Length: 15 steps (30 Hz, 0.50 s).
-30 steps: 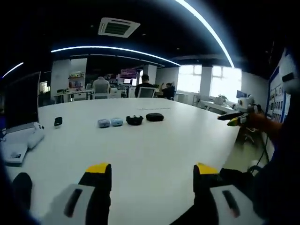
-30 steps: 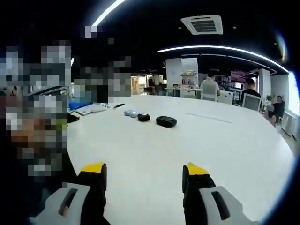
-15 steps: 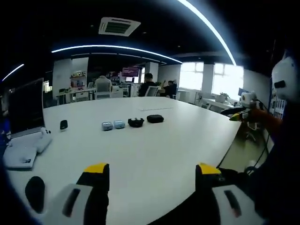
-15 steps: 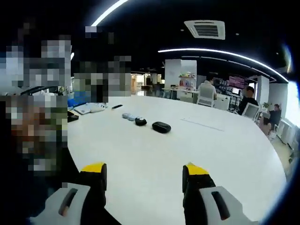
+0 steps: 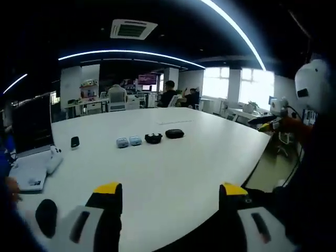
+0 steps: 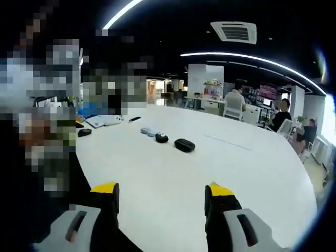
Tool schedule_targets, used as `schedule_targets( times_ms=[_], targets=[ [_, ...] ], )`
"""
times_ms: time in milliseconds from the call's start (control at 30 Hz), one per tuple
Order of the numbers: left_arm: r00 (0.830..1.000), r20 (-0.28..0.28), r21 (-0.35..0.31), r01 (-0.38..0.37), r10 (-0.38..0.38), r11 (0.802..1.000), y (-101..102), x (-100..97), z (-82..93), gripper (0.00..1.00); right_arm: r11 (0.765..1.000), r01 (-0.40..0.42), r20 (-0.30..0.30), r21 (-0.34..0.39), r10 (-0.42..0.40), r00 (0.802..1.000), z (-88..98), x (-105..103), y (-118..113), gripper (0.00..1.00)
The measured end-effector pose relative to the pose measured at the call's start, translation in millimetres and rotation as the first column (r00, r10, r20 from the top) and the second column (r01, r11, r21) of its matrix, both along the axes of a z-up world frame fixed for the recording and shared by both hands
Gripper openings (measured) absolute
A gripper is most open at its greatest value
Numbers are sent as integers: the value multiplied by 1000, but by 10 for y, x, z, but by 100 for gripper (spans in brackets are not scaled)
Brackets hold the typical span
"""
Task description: Pick up the earbuds from the table and place the earbuds into the earbud case
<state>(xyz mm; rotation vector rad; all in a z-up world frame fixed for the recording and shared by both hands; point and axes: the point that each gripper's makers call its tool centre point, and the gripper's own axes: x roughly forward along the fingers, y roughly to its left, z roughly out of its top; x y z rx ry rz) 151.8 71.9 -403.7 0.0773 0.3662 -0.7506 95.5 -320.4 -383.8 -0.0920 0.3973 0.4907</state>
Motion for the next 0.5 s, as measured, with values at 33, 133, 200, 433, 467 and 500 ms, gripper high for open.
schedule_targets(
  times_ms=[33,133,200,433,467,500],
  targets=[
    [1000,-1,0,-2,2,1000,6,1,-8,76,1000,2,-2,3,-2,1000,-6,-8,8,64],
    [1000,-6,-2,-5,5,1000,2,9,-30,76,1000,15,-4,18,-14,1000,-31,-9,4,64],
    [1000,-7,-6,-6,6,1000,-7,16,-28,76,999,22,-7,23,-22,1000,-45,-10,-11,64],
    [1000,-2,-12,3,-3,1000,-53,30,-17,76,999,42,-5,25,-42,999,-54,-5,-74,64],
    [1000,-4,-14,3,-3,1000,-54,32,-19,76,999,44,-5,23,-44,999,-55,-8,-81,64],
    [1000,-4,-15,4,-4,1000,-58,32,-20,76,999,46,-6,24,-46,999,-55,-11,-88,64]
  ],
)
